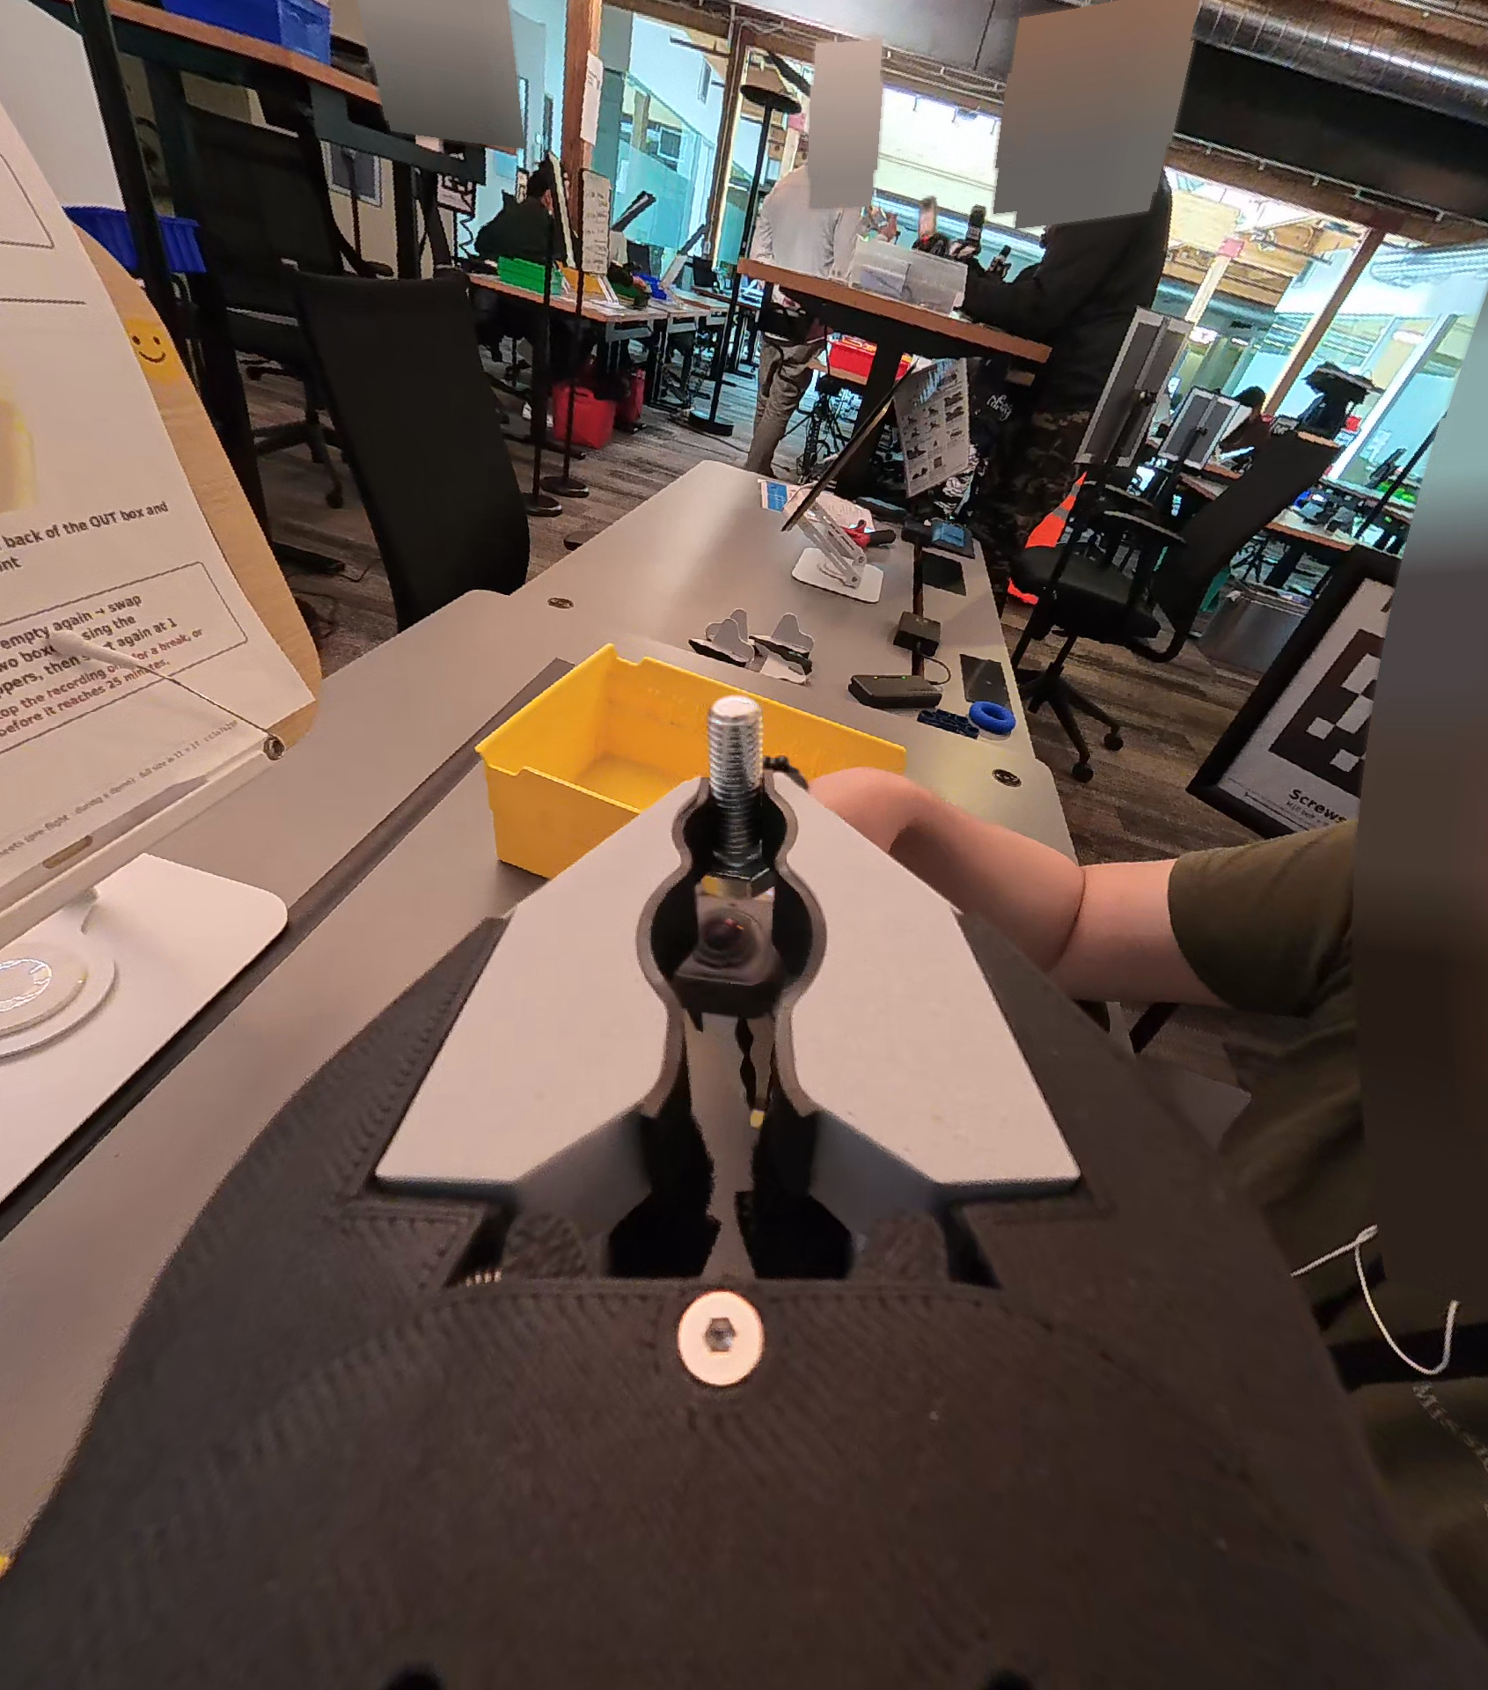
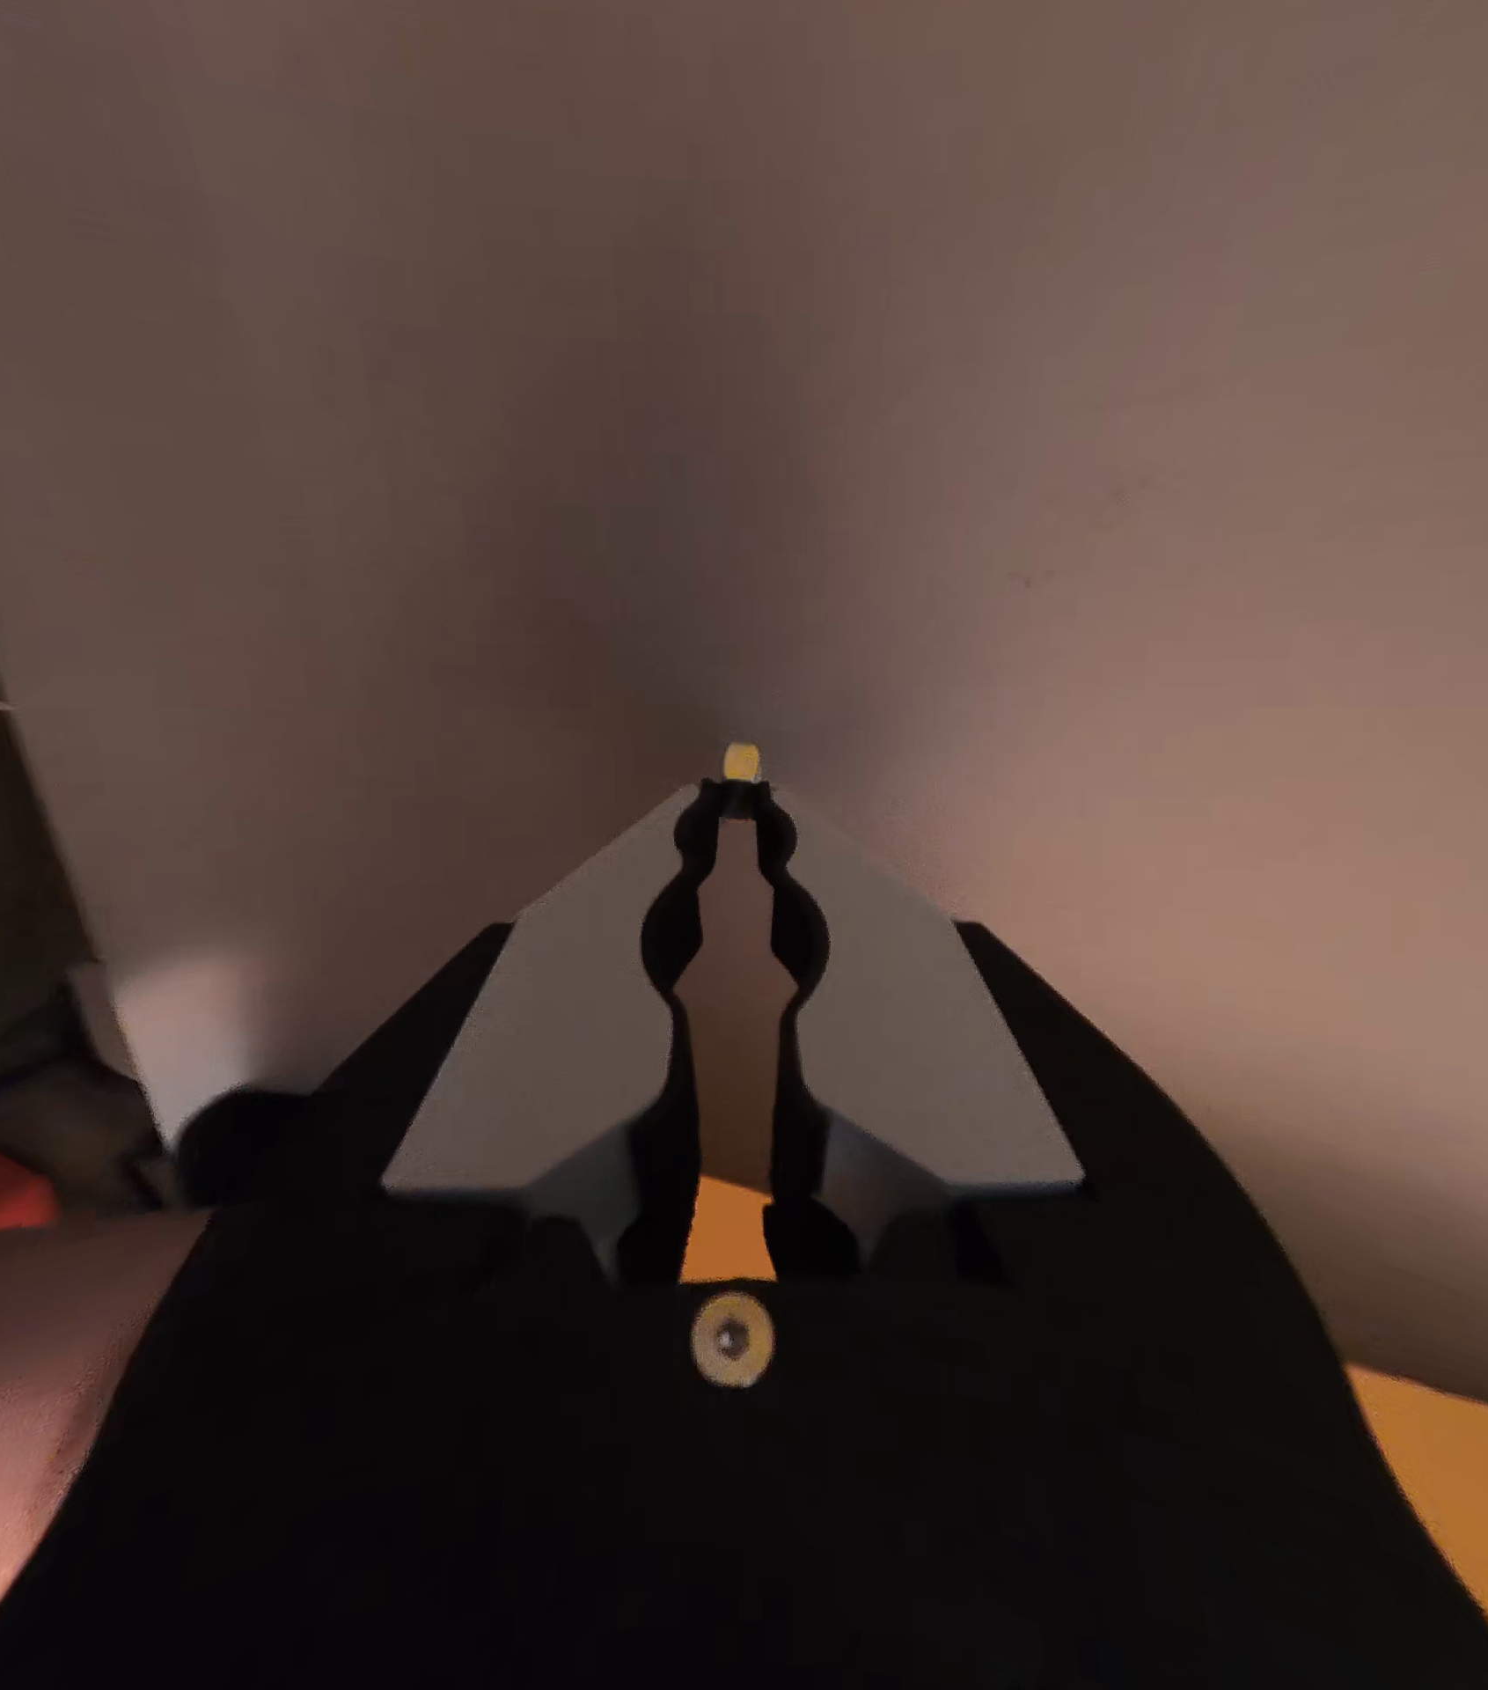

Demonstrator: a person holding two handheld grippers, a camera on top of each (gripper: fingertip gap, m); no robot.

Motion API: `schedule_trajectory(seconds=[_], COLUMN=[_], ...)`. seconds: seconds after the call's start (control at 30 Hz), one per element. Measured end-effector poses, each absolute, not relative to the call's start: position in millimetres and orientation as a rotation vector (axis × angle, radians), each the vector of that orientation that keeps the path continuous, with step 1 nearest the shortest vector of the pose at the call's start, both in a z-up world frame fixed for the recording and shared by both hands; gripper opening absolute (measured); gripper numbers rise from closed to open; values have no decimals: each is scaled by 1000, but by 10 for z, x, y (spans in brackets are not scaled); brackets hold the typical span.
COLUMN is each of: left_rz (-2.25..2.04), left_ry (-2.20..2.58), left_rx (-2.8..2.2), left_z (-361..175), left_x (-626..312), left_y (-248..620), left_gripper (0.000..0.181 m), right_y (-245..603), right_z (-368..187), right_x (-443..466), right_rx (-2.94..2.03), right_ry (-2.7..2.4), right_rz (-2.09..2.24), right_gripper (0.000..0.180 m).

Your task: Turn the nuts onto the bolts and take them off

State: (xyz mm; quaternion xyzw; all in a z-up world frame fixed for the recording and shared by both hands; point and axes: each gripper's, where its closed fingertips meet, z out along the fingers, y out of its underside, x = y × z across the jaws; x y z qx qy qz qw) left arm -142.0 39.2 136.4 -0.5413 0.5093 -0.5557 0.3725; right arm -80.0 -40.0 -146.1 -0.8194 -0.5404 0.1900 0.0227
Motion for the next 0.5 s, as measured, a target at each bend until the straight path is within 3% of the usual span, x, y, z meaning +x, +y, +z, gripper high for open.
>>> schedule_trajectory(seconds=[0.03, 0.23, 0.5], left_rz=[-1421, -1412, -1415], left_ry=[1312, 1347, 1372], left_rx=[-1389, -1389, -1387], left_z=[1354, 1312, 1293], left_x=[-1409, -1357, -1337], left_y=[384, 339, 304], left_gripper=[7, 8, 7], right_y=[-402, -562, -351], right_z=[-1443, -1532, -1619], right_x=[-873, -1172, -1058], right_rx=[-2550, -2671, -2628], right_ry=[-1628, -1516, -1557], right_rz=[669, 1013, 807], right_gripper=[6, 6, 15])
